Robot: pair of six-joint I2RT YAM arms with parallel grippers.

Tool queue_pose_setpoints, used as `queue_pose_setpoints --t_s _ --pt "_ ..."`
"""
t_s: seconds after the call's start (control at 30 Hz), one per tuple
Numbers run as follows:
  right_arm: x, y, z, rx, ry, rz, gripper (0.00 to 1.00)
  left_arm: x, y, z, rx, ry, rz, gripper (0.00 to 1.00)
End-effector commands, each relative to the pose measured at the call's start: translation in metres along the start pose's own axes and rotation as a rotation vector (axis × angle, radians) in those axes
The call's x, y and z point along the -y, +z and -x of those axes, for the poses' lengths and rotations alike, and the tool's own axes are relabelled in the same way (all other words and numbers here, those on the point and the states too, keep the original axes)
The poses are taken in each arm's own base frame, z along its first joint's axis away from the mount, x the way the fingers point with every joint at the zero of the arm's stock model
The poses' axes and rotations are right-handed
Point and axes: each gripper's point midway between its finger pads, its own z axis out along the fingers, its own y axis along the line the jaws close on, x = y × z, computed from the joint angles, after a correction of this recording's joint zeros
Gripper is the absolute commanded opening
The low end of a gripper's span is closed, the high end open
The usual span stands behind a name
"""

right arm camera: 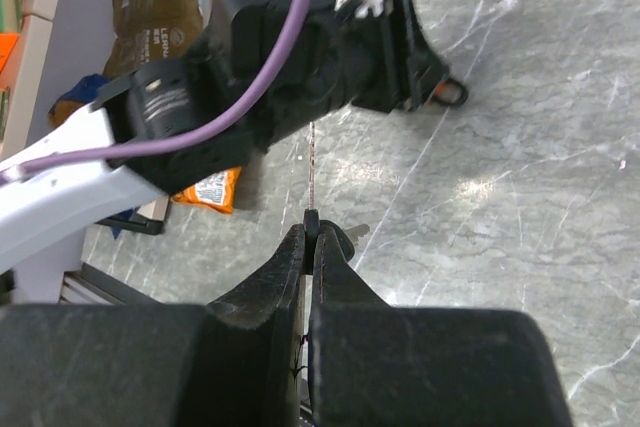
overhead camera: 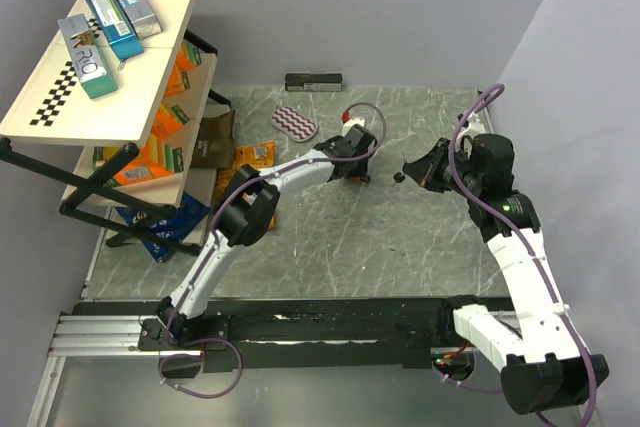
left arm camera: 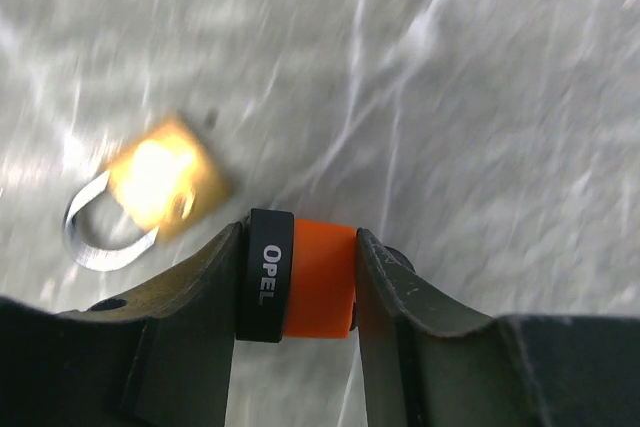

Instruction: Unlock with the key

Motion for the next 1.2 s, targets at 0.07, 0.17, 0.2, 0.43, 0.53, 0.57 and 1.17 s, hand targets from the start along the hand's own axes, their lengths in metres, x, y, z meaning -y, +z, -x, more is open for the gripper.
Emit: queue_pose_setpoints --t_s 0.07,0.17,0.2,0.43,0.53,0.57,1.17 --pt "-0.007 0.006 0.008 0.012 -0.013 0.040 0.00 -0.032 -0.047 -0.064 -0.201 0.018 0.095 0.27" --pt "-0.005 0.008 0.007 0.003 -0.023 0.037 0.00 -0.052 -0.070 -0.071 -0.198 0.018 0.131 0.28" --pt "-0.005 0.008 0.005 -0.001 -0.027 0.039 0.00 -0.061 -0.081 -0.074 -0.194 0.008 0.146 0.27" --pt "-0.004 0.011 0.000 -0.016 -0.022 0.048 0.00 -0.110 -0.100 -0.082 -0.183 -0.085 0.268 0.33" --pt "-0.005 0.010 0.000 -0.014 -0.023 0.051 0.00 -0.127 -0.098 -0.090 -0.205 -0.148 0.311 0.35" --pt "-0.005 0.009 0.001 -0.011 -0.024 0.051 0.00 -0.131 -0.097 -0.092 -0.210 -0.188 0.323 0.38" --pt "0.001 0.007 -0.002 -0.008 -0.034 0.027 0.00 -0.104 -0.113 -0.104 -0.328 -0.290 0.127 0.90"
